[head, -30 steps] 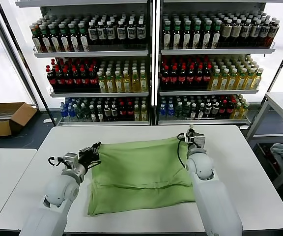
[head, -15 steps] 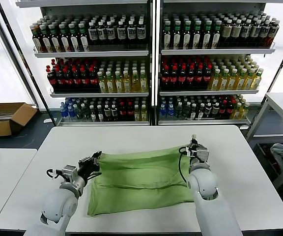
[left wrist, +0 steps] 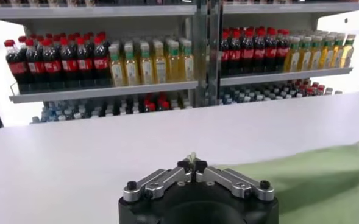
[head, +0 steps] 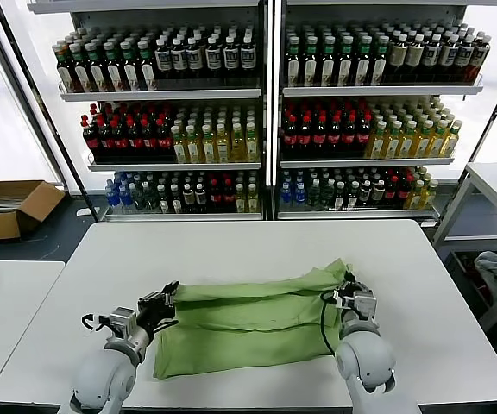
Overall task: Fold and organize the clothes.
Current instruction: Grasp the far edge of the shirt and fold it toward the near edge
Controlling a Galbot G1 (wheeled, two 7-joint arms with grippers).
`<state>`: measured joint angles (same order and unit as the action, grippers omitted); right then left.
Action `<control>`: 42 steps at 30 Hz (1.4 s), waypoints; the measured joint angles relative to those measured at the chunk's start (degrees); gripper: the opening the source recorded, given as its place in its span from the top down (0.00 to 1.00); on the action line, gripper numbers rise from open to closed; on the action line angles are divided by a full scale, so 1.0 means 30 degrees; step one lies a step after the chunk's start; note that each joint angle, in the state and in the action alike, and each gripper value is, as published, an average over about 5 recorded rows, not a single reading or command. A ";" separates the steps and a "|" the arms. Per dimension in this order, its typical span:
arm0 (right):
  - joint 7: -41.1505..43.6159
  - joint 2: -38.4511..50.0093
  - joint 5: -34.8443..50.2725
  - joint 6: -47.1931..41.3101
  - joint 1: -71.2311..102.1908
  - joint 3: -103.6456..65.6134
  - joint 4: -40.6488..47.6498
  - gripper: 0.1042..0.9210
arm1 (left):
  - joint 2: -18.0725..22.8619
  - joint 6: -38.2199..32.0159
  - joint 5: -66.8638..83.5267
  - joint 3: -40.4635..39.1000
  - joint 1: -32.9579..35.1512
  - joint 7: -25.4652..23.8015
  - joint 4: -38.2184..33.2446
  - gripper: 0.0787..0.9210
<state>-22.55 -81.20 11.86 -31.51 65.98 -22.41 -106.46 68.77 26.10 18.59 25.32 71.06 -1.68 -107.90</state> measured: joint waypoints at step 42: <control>0.0034 0.0170 -0.1744 0.0852 0.3793 -0.0355 -0.1670 0.40 | 0.1248 -0.0315 -0.2652 0.0569 0.2085 -0.0062 -0.1441 0.47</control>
<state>-22.45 -80.68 6.63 -28.95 77.36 -23.48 -111.47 72.51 25.16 10.64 27.03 77.32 -1.87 -112.22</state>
